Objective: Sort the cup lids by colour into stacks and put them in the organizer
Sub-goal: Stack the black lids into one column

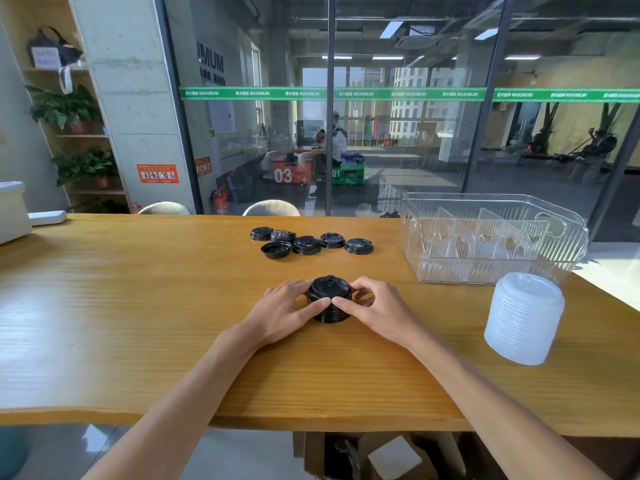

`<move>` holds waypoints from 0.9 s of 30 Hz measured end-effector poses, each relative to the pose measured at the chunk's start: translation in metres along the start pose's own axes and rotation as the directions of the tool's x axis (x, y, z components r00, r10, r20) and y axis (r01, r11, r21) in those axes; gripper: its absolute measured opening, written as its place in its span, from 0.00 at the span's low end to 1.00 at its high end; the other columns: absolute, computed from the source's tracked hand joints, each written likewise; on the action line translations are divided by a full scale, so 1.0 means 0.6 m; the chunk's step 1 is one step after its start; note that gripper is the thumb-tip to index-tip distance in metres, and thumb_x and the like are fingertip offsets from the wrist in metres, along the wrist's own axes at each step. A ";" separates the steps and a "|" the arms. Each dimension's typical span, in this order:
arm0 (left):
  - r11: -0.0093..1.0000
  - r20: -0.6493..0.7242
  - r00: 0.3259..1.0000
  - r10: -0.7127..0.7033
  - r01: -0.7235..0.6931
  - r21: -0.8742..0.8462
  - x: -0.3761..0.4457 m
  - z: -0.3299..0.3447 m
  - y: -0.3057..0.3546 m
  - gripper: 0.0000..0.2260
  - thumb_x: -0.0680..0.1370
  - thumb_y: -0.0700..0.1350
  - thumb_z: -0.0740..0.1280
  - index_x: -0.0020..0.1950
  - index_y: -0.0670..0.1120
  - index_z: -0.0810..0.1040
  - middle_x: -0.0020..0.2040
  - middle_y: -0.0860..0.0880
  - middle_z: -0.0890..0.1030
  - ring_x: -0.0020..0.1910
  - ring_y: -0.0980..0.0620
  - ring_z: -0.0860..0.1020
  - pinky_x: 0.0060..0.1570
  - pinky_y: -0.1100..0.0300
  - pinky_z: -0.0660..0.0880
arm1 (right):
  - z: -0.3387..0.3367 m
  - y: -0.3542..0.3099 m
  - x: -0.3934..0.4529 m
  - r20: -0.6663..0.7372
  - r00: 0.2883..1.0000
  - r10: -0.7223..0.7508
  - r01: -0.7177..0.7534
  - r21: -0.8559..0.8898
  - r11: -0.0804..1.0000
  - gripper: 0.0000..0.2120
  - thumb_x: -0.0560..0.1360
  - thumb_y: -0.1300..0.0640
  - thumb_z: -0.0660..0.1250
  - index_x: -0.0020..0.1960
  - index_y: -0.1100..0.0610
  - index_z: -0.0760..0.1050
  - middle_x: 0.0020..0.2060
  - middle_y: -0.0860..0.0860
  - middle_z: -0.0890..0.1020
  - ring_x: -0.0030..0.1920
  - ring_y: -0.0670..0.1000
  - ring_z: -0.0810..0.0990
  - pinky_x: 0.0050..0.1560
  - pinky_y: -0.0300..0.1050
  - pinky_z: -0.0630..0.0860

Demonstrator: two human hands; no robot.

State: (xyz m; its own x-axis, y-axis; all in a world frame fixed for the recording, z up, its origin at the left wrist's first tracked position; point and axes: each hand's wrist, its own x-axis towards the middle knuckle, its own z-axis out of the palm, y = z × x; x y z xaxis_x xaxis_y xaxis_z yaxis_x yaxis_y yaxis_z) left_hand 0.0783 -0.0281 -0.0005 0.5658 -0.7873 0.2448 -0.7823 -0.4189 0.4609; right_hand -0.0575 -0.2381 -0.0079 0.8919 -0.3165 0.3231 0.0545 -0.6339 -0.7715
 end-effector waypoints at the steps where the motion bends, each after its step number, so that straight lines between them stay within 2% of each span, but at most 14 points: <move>1: 1.000 -0.010 1.000 0.001 -0.001 0.009 -0.002 0.001 0.001 0.34 0.82 0.74 0.57 0.83 0.56 0.69 0.80 0.54 0.73 0.81 0.51 0.67 0.80 0.38 0.60 | 0.001 0.000 -0.001 0.002 1.000 -0.004 0.004 0.004 1.000 0.25 0.70 0.27 0.73 0.56 0.44 0.83 0.46 0.41 0.87 0.47 0.43 0.85 0.50 0.43 0.81; 5: 1.000 -0.016 1.000 0.009 -0.009 -0.020 -0.005 0.002 0.004 0.34 0.82 0.73 0.57 0.84 0.58 0.67 0.78 0.55 0.75 0.79 0.52 0.70 0.79 0.40 0.63 | 0.000 0.002 -0.003 0.004 1.000 -0.006 0.006 -0.003 1.000 0.27 0.70 0.26 0.73 0.60 0.41 0.81 0.48 0.39 0.86 0.48 0.41 0.85 0.50 0.40 0.80; 9: 0.990 -0.022 1.000 -0.017 0.014 -0.138 -0.006 -0.002 0.003 0.38 0.79 0.76 0.62 0.84 0.59 0.67 0.75 0.57 0.78 0.73 0.55 0.75 0.74 0.46 0.72 | -0.003 0.002 -0.003 -0.016 1.000 -0.014 0.014 0.012 1.000 0.36 0.70 0.25 0.72 0.71 0.44 0.79 0.56 0.38 0.84 0.57 0.37 0.82 0.56 0.38 0.79; 11: 0.981 -0.030 0.999 -0.025 0.018 -0.191 -0.007 -0.006 0.007 0.40 0.76 0.77 0.62 0.85 0.59 0.66 0.73 0.57 0.78 0.70 0.58 0.77 0.71 0.49 0.74 | -0.003 0.003 -0.003 -0.019 1.000 -0.008 0.008 0.022 1.000 0.36 0.72 0.27 0.72 0.74 0.44 0.78 0.59 0.38 0.83 0.59 0.37 0.81 0.58 0.38 0.79; 15: 0.973 -0.039 0.999 -0.008 -0.001 -0.232 -0.009 -0.008 0.012 0.34 0.80 0.72 0.65 0.82 0.56 0.71 0.72 0.58 0.79 0.67 0.61 0.78 0.70 0.48 0.77 | -0.003 0.003 -0.001 -0.011 1.000 0.004 -0.004 0.003 1.000 0.30 0.75 0.32 0.74 0.72 0.45 0.80 0.58 0.37 0.82 0.56 0.36 0.81 0.56 0.36 0.77; 19: 0.970 -0.042 0.999 0.006 -0.016 -0.244 -0.007 -0.010 0.017 0.34 0.80 0.69 0.65 0.81 0.51 0.73 0.72 0.58 0.80 0.69 0.58 0.78 0.70 0.47 0.77 | -0.003 0.004 0.002 -0.011 1.000 0.009 -0.009 -0.001 1.000 0.27 0.75 0.35 0.75 0.70 0.47 0.81 0.58 0.39 0.83 0.55 0.37 0.81 0.55 0.35 0.76; 27: 0.980 0.003 1.000 -0.021 0.021 -0.199 -0.002 -0.011 0.005 0.38 0.79 0.74 0.64 0.83 0.53 0.71 0.80 0.53 0.74 0.78 0.51 0.72 0.77 0.41 0.70 | -0.005 0.006 0.007 0.020 1.000 -0.005 0.006 -0.034 0.999 0.26 0.77 0.37 0.75 0.67 0.52 0.83 0.55 0.43 0.83 0.55 0.44 0.82 0.58 0.47 0.80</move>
State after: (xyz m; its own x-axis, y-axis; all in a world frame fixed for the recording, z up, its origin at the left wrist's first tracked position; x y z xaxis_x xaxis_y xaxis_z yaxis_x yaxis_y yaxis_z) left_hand 0.0771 -0.0254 0.0060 0.5812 -0.7798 0.2326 -0.7029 -0.3371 0.6263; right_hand -0.0549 -0.2435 -0.0077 0.9001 -0.2993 0.3165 0.0446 -0.6594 -0.7505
